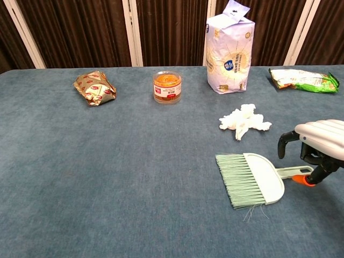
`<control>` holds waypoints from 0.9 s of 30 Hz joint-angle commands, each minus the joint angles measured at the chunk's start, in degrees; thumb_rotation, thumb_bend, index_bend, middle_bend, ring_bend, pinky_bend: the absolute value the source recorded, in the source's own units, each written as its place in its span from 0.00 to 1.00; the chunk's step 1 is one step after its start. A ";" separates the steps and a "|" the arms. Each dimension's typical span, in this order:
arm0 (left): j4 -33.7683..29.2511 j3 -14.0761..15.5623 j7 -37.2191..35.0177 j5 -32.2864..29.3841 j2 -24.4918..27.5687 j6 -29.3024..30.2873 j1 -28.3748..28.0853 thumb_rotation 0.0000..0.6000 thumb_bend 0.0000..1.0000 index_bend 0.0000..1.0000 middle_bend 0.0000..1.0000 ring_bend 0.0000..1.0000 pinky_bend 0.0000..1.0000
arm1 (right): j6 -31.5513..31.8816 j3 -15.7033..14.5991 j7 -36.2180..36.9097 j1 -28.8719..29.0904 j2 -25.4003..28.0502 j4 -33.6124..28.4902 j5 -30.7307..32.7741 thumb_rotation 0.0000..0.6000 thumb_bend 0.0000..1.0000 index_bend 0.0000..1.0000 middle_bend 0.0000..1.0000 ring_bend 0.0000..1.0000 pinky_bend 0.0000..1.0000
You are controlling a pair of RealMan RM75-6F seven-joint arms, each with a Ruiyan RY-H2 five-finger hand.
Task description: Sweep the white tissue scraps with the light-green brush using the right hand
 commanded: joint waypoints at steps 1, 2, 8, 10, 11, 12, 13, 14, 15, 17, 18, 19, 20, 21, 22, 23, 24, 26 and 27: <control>-0.04 0.03 0.03 -0.02 0.01 -0.10 -0.03 1.00 0.00 0.00 0.00 0.00 0.02 | -0.10 0.01 0.18 0.11 -0.08 0.40 0.63 1.00 0.30 0.43 0.98 1.00 0.95; -0.06 0.02 0.07 0.00 0.00 -0.09 -0.05 1.00 0.00 0.00 0.00 0.00 0.02 | -0.19 -0.05 0.30 0.17 -0.08 0.54 0.90 1.00 0.30 0.44 0.98 1.00 0.95; -0.08 0.02 0.24 -0.04 -0.06 -0.11 -0.05 1.00 0.00 0.00 0.00 0.00 0.02 | -0.18 -0.81 0.65 0.34 -0.41 1.24 1.33 1.00 0.30 0.44 0.98 1.00 0.95; -0.10 0.00 0.28 -0.06 -0.06 -0.10 -0.06 1.00 0.00 0.00 0.00 0.00 0.02 | -0.20 -0.98 0.82 0.38 -0.69 1.55 1.59 1.00 0.30 0.44 0.98 1.00 0.95; -0.11 0.00 0.30 -0.06 -0.05 -0.08 -0.06 1.00 0.00 0.00 0.00 0.00 0.02 | -0.18 -1.04 0.90 0.39 -0.81 1.66 1.65 1.00 0.30 0.44 0.98 1.00 0.95; -0.09 0.01 0.31 -0.08 -0.06 -0.09 -0.04 1.00 0.00 0.00 0.00 0.00 0.02 | -0.14 -1.15 0.96 0.42 -0.98 1.85 1.68 1.00 0.30 0.44 0.98 1.00 0.95; -0.08 0.01 0.28 -0.14 -0.05 -0.14 -0.05 1.00 0.00 0.00 0.00 0.00 0.02 | -0.09 -1.26 1.03 0.48 -1.21 2.07 1.73 1.00 0.30 0.44 0.98 1.00 0.95; -0.07 0.00 0.29 -0.16 -0.05 -0.15 -0.05 1.00 0.00 0.00 0.00 0.00 0.02 | -0.04 -1.32 1.10 0.52 -1.37 2.22 1.78 1.00 0.30 0.44 0.98 1.00 0.95; -0.06 -0.01 0.28 -0.19 -0.04 -0.17 -0.06 1.00 0.00 0.00 0.00 0.00 0.02 | 0.00 -1.37 1.14 0.57 -1.53 2.35 1.83 1.00 0.30 0.45 0.98 1.00 0.95; -0.08 -0.01 0.25 -0.24 -0.02 -0.26 -0.09 1.00 0.00 0.00 0.00 0.00 0.02 | 0.10 -1.47 1.15 0.72 -1.93 2.68 1.92 1.00 0.30 0.46 0.98 1.00 0.95; -0.09 0.01 0.25 -0.24 -0.01 -0.30 -0.10 1.00 0.00 0.00 0.00 0.00 0.02 | 0.16 -1.51 1.17 0.78 -2.12 2.83 1.92 1.00 0.30 0.46 0.98 1.00 0.95; -0.09 0.04 0.24 -0.22 0.00 -0.31 -0.09 1.00 0.00 0.00 0.00 0.00 0.02 | 0.27 -1.56 1.22 0.85 -2.37 3.07 1.89 1.00 0.30 0.47 0.98 1.00 0.95; -0.09 0.05 0.23 -0.20 0.00 -0.32 -0.09 1.00 0.00 0.00 0.00 0.00 0.02 | 0.31 -1.60 1.28 0.91 -2.55 3.28 1.89 1.00 0.30 0.48 0.98 1.00 0.95; -0.10 0.04 0.23 -0.22 0.01 -0.32 -0.10 1.00 0.00 0.00 0.00 0.00 0.02 | 0.31 -1.62 1.35 0.98 -2.78 3.55 1.98 1.00 0.30 0.49 0.98 1.00 0.95; -0.11 0.04 0.23 -0.22 0.01 -0.33 -0.10 1.00 0.00 0.00 0.00 0.00 0.02 | 0.30 -1.64 1.39 1.00 -2.88 3.70 2.06 1.00 0.31 0.51 0.98 1.00 0.95; -0.12 0.03 0.23 -0.24 0.02 -0.33 -0.10 1.00 0.00 0.00 0.00 0.00 0.02 | 0.26 -1.66 1.43 1.02 -3.00 3.90 2.19 1.00 0.32 0.53 0.98 1.00 0.95; -0.12 0.02 0.19 -0.26 0.02 -0.33 -0.10 1.00 0.00 0.00 0.00 0.00 0.02 | 0.18 -1.69 1.48 1.05 -3.14 4.20 2.41 1.00 0.34 0.57 0.98 1.00 0.95; -0.10 0.02 0.11 -0.29 0.03 -0.32 -0.08 1.00 0.00 0.00 0.00 0.00 0.02 | 0.11 -1.73 1.72 1.06 -3.32 4.67 2.71 1.00 0.38 0.64 0.98 1.00 0.95; -0.11 0.00 0.07 -0.33 0.04 -0.36 -0.09 1.00 0.00 0.00 0.00 0.00 0.02 | 0.10 -1.76 1.87 1.07 -3.34 4.85 2.74 1.00 0.41 0.68 0.98 1.00 0.95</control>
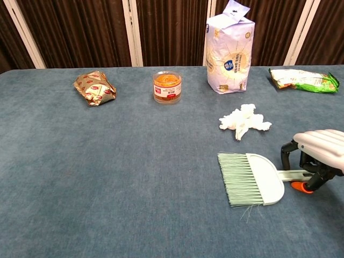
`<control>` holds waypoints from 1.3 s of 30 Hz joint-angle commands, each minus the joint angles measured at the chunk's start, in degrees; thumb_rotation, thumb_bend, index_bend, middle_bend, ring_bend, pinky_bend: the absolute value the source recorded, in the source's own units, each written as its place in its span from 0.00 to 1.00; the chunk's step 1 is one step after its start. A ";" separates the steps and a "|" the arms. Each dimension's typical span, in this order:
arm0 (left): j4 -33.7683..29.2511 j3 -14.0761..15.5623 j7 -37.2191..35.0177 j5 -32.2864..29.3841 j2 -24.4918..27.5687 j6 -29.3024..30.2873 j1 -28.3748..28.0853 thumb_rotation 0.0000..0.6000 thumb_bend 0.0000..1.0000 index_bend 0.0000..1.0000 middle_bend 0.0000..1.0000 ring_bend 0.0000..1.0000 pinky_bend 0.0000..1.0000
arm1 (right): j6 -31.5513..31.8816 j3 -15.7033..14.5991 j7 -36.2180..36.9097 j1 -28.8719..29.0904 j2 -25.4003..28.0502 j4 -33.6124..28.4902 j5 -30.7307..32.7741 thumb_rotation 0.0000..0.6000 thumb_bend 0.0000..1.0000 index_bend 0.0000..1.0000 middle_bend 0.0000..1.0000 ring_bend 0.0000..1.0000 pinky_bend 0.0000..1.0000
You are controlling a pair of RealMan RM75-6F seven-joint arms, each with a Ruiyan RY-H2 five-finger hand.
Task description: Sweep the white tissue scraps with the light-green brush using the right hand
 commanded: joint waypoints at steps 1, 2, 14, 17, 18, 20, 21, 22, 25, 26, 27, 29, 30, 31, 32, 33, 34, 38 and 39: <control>-0.03 -0.01 -0.09 -0.09 0.03 -0.11 -0.03 1.00 0.00 0.00 0.00 0.00 0.02 | -0.04 -0.14 0.43 0.02 -0.04 0.47 0.05 1.00 0.43 0.70 0.98 1.00 0.95; -0.02 -0.01 -0.09 -0.10 0.03 -0.14 -0.04 1.00 0.00 0.00 0.00 0.00 0.02 | -0.01 -0.21 0.58 0.01 0.04 0.55 -0.02 1.00 0.45 0.72 0.98 1.00 0.95; -0.24 0.07 0.14 -0.08 0.03 -0.20 -0.05 1.00 0.00 0.00 0.00 0.00 0.02 | 2.33 1.42 0.19 1.11 5.68 -5.60 -2.50 1.00 0.52 0.77 0.98 1.00 0.95; -0.25 0.08 0.14 -0.03 0.05 -0.19 -0.07 1.00 0.00 0.00 0.00 0.00 0.02 | 2.37 2.37 -1.34 2.04 7.18 -7.38 -1.92 1.00 0.52 0.77 0.98 1.00 0.95; -0.27 0.08 0.07 0.05 0.06 -0.16 -0.07 1.00 0.00 0.00 0.00 0.00 0.02 | 2.36 2.91 -2.00 2.52 7.57 -7.85 -1.65 1.00 0.52 0.77 0.98 1.00 0.95; -0.27 0.09 0.01 0.15 0.09 -0.10 -0.07 1.00 0.00 0.00 0.00 0.00 0.02 | 2.06 3.60 -2.91 3.23 8.01 -8.59 -0.74 1.00 0.53 0.77 0.98 1.00 0.95; -0.27 0.09 -0.07 0.18 0.11 -0.12 -0.09 1.00 0.00 0.00 0.00 0.00 0.02 | 1.85 4.09 -3.56 3.78 8.21 -9.07 -0.01 1.00 0.53 0.78 0.98 1.00 0.95; -0.28 0.09 -0.15 0.17 0.14 -0.16 -0.11 1.00 0.00 0.00 0.00 0.00 0.02 | 1.67 4.41 -4.08 4.22 8.29 -9.33 0.50 1.00 0.54 0.78 0.98 1.00 0.95; -0.29 0.08 -0.52 0.17 0.24 -0.26 -0.15 1.00 0.00 0.00 0.00 0.00 0.02 | 0.82 5.37 -6.12 5.99 8.37 -9.87 2.15 1.00 0.55 0.79 0.98 1.00 0.95; -0.30 0.07 -0.67 0.16 0.29 -0.29 -0.16 1.00 0.00 0.00 0.00 0.00 0.02 | 0.59 5.62 -6.65 6.51 8.32 -10.01 2.63 1.00 0.56 0.79 0.98 1.00 0.95; -0.26 0.07 -0.80 0.17 0.34 -0.32 -0.18 1.00 0.00 0.00 0.00 0.00 0.02 | 0.32 5.90 -7.27 7.17 8.26 -10.25 3.20 1.00 0.56 0.79 0.98 1.00 0.95; -0.24 0.07 -1.00 0.17 0.38 -0.39 -0.21 1.00 0.00 0.00 0.00 0.00 0.02 | 0.03 6.28 -8.16 8.14 8.10 -10.54 3.94 1.00 0.57 0.79 0.98 1.00 0.95; -0.26 0.06 -1.11 0.13 0.42 -0.46 -0.23 1.00 0.00 0.00 0.00 0.00 0.02 | -0.10 6.42 -8.59 8.59 7.99 -10.61 4.33 1.00 0.57 0.79 0.98 1.00 0.95; -0.29 0.07 -1.27 0.07 0.47 -0.58 -0.26 1.00 0.00 0.00 0.00 0.00 0.02 | -0.30 6.61 -9.20 9.28 7.78 -10.65 4.74 1.00 0.57 0.79 0.98 1.00 0.95; -0.31 0.06 -1.36 0.02 0.51 -0.67 -0.29 1.00 0.00 0.00 0.00 0.00 0.02 | -0.48 6.77 -9.68 9.84 7.58 -10.62 5.08 1.00 0.57 0.79 0.98 1.00 0.95; -0.32 0.05 -1.43 -0.04 0.56 -0.78 -0.33 1.00 0.00 0.00 0.00 0.00 0.02 | -0.68 6.95 -10.14 10.42 7.34 -10.54 5.47 1.00 0.57 0.79 0.98 1.00 0.95; -0.35 0.04 -1.50 -0.10 0.59 -0.87 -0.36 1.00 0.00 0.00 0.00 0.00 0.02 | -0.87 7.15 -10.54 11.00 7.06 -10.36 5.88 1.00 0.57 0.79 0.98 1.00 0.95; -0.54 0.02 -1.76 -0.40 0.77 -1.31 -0.50 1.00 0.00 0.00 0.00 0.00 0.02 | -2.18 8.04 -11.84 13.74 5.24 -7.94 8.52 1.00 0.57 0.79 0.98 1.00 0.95; -0.55 0.01 -1.81 -0.47 0.80 -1.39 -0.53 1.00 0.00 0.00 0.00 0.00 0.02 | -2.54 8.14 -12.12 14.30 4.83 -7.08 9.22 1.00 0.57 0.79 0.98 1.00 0.95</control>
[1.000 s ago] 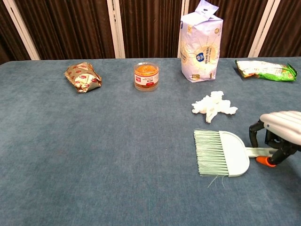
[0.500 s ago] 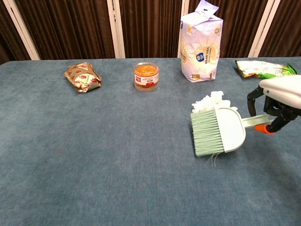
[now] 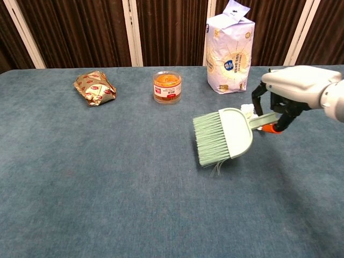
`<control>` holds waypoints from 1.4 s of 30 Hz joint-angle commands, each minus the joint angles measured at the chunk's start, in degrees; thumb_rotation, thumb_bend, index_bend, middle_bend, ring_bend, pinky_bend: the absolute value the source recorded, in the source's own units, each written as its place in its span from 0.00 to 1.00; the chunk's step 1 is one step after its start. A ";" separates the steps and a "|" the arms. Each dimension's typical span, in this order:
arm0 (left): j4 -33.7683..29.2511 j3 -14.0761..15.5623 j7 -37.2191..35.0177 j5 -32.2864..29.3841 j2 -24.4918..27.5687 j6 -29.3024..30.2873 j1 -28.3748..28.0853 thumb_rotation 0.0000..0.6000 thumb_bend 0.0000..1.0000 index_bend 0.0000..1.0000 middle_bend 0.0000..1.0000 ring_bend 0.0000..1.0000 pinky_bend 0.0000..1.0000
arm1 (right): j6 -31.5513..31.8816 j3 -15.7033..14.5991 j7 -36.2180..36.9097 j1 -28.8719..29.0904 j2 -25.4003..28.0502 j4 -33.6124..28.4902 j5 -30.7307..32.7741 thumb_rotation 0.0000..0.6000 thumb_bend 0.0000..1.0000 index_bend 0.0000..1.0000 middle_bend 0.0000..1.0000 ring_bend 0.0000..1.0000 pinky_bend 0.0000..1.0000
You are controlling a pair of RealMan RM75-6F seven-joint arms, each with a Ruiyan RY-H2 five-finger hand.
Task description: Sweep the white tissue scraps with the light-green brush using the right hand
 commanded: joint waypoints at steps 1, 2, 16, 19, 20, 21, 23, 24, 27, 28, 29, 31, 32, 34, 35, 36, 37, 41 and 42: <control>-0.04 -0.03 -0.11 -0.19 0.07 -0.22 -0.08 1.00 0.00 0.00 0.00 0.00 0.02 | -1.34 0.55 -1.16 1.88 -1.50 2.75 2.37 1.00 0.57 0.79 0.98 1.00 0.95; -0.04 -0.04 -0.15 -0.27 0.08 -0.28 -0.09 1.00 0.00 0.00 0.00 0.00 0.02 | -1.60 0.55 -1.38 2.23 -1.71 3.40 2.85 1.00 0.57 0.79 0.98 1.00 0.95; -0.32 -0.21 -1.03 -1.20 0.52 -1.08 -0.29 1.00 0.00 0.00 0.00 0.00 0.02 | -3.14 1.13 -3.78 5.05 2.46 14.92 12.07 1.00 0.57 0.80 0.98 1.00 0.95; -0.43 -0.16 -0.92 -1.11 0.55 -1.02 -0.28 1.00 0.00 0.00 0.00 0.00 0.02 | -2.80 0.86 -4.39 4.68 4.26 15.64 13.77 1.00 0.57 0.81 0.98 1.00 0.95; -0.46 -0.13 -0.89 -1.01 0.56 -0.95 -0.26 1.00 0.00 0.00 0.00 0.00 0.02 | -2.58 0.67 -4.76 4.49 5.05 16.00 14.45 1.00 0.57 0.81 0.98 1.00 0.95; -0.47 -0.11 -0.88 -0.93 0.56 -0.89 -0.25 1.00 0.00 0.00 0.00 0.00 0.02 | -2.41 0.49 -5.05 4.35 5.56 16.28 14.84 1.00 0.57 0.81 0.98 1.00 0.95; -0.49 -0.07 -0.85 -0.70 0.55 -0.73 -0.22 1.00 0.00 0.00 0.00 0.00 0.02 | -1.93 -0.08 -5.97 4.02 6.82 17.00 15.64 1.00 0.57 0.81 0.98 1.00 0.95; -0.50 -0.05 -0.84 -0.61 0.55 -0.65 -0.21 1.00 0.00 0.00 0.00 0.00 0.02 | -1.66 -0.33 -6.37 3.86 7.33 17.21 15.90 1.00 0.57 0.81 0.98 1.00 0.95; -0.51 0.00 -0.73 -0.20 0.48 -0.29 -0.16 1.00 0.00 0.00 0.00 0.00 0.02 | -0.16 -0.87 -7.31 2.94 9.30 17.84 17.06 1.00 0.57 0.81 0.98 1.00 0.95; -0.51 0.00 -0.68 -0.01 0.44 -0.13 -0.16 1.00 0.00 0.00 0.00 0.00 0.02 | 0.23 -0.77 -7.02 2.56 10.07 17.35 17.52 1.00 0.57 0.81 0.98 1.00 0.95; -0.49 0.01 -0.61 0.20 0.37 0.03 -0.16 1.00 0.00 0.00 0.00 0.00 0.02 | 0.64 -0.48 -6.36 2.15 10.93 16.44 17.84 1.00 0.57 0.81 0.98 1.00 0.95; -0.43 0.07 -0.44 0.50 0.23 0.19 -0.17 1.00 0.00 0.00 0.00 0.00 0.02 | 1.62 -0.07 -5.23 1.67 12.65 14.04 17.20 1.00 0.57 0.81 0.98 1.00 0.95; -0.44 0.10 -0.31 0.57 0.17 0.18 -0.19 1.00 0.00 0.00 0.00 0.00 0.02 | 2.25 -0.02 -4.87 1.53 13.50 12.69 16.30 1.00 0.57 0.81 0.98 1.00 0.95; -0.45 0.12 -0.03 0.72 -0.01 0.24 -0.24 1.00 0.00 0.00 0.00 0.00 0.02 | 3.60 0.18 -4.13 1.41 15.27 9.52 14.00 1.00 0.57 0.81 0.98 1.00 0.95; -0.45 0.09 0.09 0.75 -0.09 0.25 -0.28 1.00 0.00 0.00 0.00 0.00 0.02 | 4.11 0.37 -3.80 1.44 15.94 8.12 13.10 1.00 0.57 0.81 0.98 1.00 0.95; -0.45 0.07 0.20 0.75 -0.16 0.25 -0.32 1.00 0.00 0.00 0.00 0.00 0.02 | 4.53 0.60 -3.51 1.52 16.56 6.70 12.35 1.00 0.57 0.81 0.98 1.00 0.95; -0.45 0.06 0.32 0.76 -0.24 0.23 -0.35 1.00 0.00 0.00 0.00 0.00 0.02 | 4.91 0.85 -3.30 1.65 17.11 5.31 11.70 1.00 0.57 0.81 0.98 1.00 0.95; -0.42 0.05 0.64 0.74 -0.45 0.08 -0.48 1.00 0.00 0.00 0.00 0.00 0.02 | 6.14 1.41 -3.39 2.38 18.38 0.11 9.32 1.00 0.57 0.81 0.98 1.00 0.95; -0.40 0.07 0.68 0.72 -0.49 0.04 -0.49 1.00 0.00 0.00 0.00 0.00 0.02 | 6.36 1.41 -3.74 2.65 18.34 -0.87 9.06 1.00 0.57 0.81 0.98 1.00 0.95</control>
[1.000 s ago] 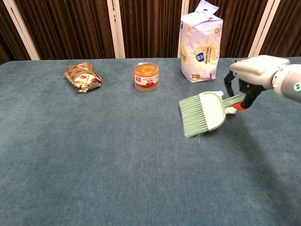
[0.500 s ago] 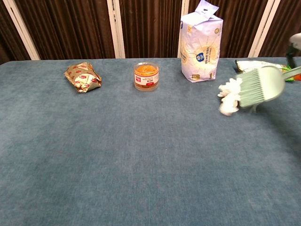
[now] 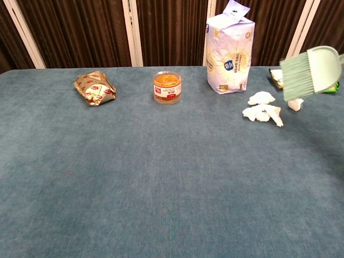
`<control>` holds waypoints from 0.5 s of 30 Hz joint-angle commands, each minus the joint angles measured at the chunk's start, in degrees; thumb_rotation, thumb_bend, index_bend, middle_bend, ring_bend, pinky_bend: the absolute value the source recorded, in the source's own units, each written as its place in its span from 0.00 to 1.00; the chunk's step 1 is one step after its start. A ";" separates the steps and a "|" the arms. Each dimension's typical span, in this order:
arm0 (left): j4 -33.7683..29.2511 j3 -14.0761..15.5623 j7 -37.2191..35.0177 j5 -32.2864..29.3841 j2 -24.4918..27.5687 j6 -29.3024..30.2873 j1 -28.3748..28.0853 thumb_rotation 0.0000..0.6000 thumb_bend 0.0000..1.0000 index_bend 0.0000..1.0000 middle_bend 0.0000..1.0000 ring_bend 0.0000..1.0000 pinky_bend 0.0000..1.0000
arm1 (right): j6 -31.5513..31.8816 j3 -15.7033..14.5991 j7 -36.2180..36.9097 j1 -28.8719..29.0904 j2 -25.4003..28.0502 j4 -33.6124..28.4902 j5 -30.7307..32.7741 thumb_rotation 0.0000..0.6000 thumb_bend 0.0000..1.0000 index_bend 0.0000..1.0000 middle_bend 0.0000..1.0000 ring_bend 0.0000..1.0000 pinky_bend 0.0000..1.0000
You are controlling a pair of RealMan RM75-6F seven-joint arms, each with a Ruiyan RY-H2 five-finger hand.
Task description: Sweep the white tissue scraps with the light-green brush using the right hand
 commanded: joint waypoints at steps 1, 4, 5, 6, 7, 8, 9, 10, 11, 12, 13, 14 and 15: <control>0.03 0.02 0.06 -0.03 -0.06 -0.08 -0.05 1.00 0.00 0.00 0.00 0.00 0.02 | 1.47 0.43 -0.68 1.09 0.85 -4.48 -2.01 1.00 0.57 0.81 0.98 1.00 0.95; 0.07 0.01 -0.15 -0.10 -0.01 -0.14 -0.06 1.00 0.00 0.00 0.00 0.00 0.02 | 1.30 0.20 -2.25 2.42 -0.75 -5.65 -1.29 1.00 0.57 0.81 0.98 1.00 0.95; 0.09 0.02 -0.25 -0.15 0.02 -0.17 -0.05 1.00 0.00 0.00 0.00 0.00 0.02 | 1.02 0.16 -2.73 2.98 -1.43 -5.66 -0.92 1.00 0.57 0.81 0.98 1.00 0.95; 0.11 0.02 -0.42 -0.26 0.08 -0.25 -0.04 1.00 0.00 0.00 0.00 0.00 0.02 | 0.69 -0.03 -3.36 3.61 -2.37 -5.51 -0.40 1.00 0.57 0.81 0.98 1.00 0.95; 0.12 0.02 -0.56 -0.33 0.12 -0.32 -0.05 1.00 0.00 0.00 0.00 0.00 0.02 | 0.44 -0.20 -3.79 4.08 -3.11 -5.28 -0.09 1.00 0.57 0.81 0.98 1.00 0.95; 0.15 -0.01 -0.70 -0.42 0.16 -0.38 -0.06 1.00 0.00 0.00 0.00 0.00 0.02 | 0.14 -0.38 -4.15 4.54 -3.91 -4.93 0.26 1.00 0.57 0.81 0.98 1.00 0.95; 0.20 -0.04 -0.87 -0.56 0.22 -0.47 -0.07 1.00 0.00 0.00 0.00 0.00 0.02 | -0.23 -0.63 -4.58 5.13 -5.03 -4.36 0.69 1.00 0.57 0.81 0.98 1.00 0.95; 0.22 -0.07 -1.03 -0.73 0.27 -0.59 -0.08 1.00 0.00 0.00 0.00 0.00 0.02 | -1.10 -1.13 -5.07 5.76 -6.19 -3.76 0.98 1.00 0.57 0.81 0.98 1.00 0.95; 0.22 -0.09 -1.17 -0.89 0.34 -0.73 -0.10 1.00 0.00 0.00 0.00 0.00 0.02 | -1.72 -1.45 -5.56 6.39 -7.44 -2.66 1.42 1.00 0.57 0.81 0.98 1.00 0.95; 0.19 -0.08 -1.31 -1.00 0.43 -0.86 -0.12 1.00 0.00 0.00 0.00 0.00 0.02 | -2.17 -1.80 -6.04 7.00 -8.75 -1.40 1.87 1.00 0.57 0.81 0.98 1.00 0.95; 0.15 -0.08 -1.42 -1.08 0.49 -0.97 -0.14 1.00 0.00 0.00 0.00 0.00 0.02 | -2.66 -2.18 -6.44 7.45 -9.67 -0.45 2.10 1.00 0.57 0.81 0.98 1.00 0.95; 0.14 -0.08 -1.54 -1.25 0.54 -1.14 -0.16 1.00 0.00 0.00 0.00 0.00 0.02 | -3.54 -2.79 -6.87 7.91 -10.74 0.82 2.45 1.00 0.57 0.81 0.98 1.00 0.95; 0.16 -0.13 -1.61 -1.53 0.60 -1.39 -0.22 1.00 0.00 0.00 0.00 0.00 0.02 | -4.24 -3.29 -7.20 8.38 -12.03 2.78 2.91 1.00 0.57 0.81 0.98 1.00 0.95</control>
